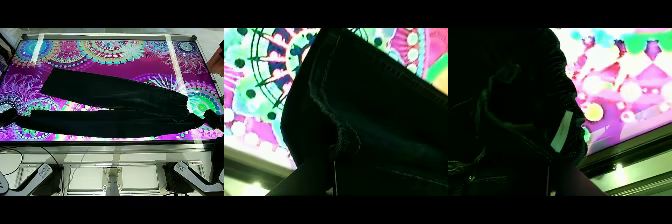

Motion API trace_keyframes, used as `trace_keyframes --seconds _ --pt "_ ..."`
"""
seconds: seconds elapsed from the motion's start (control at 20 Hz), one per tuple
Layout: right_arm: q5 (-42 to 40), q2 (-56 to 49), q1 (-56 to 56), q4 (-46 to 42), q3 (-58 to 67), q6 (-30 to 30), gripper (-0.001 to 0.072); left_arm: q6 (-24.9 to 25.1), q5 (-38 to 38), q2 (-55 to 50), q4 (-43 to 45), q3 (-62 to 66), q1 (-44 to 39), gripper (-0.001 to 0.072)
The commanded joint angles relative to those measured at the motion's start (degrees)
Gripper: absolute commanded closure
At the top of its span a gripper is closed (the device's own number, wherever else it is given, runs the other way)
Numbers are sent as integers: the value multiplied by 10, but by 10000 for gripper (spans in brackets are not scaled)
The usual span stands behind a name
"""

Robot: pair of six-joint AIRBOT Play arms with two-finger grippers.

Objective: Fold the clothes and pants, and hang the long-sleeved shirts on hangers.

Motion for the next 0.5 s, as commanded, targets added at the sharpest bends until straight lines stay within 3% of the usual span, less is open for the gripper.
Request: trace_keyframes --seconds 0.0,0.2,0.45 --pt "51 -3 0 19 98 -12 686 -19 3 -3 0 58 -21 683" --pt "75 -23 0 38 232 -5 686 -58 9 -27 0 180 -28 683" --pt "66 -59 0 52 248 -5 686 -77 20 -83 -11 254 -64 683"
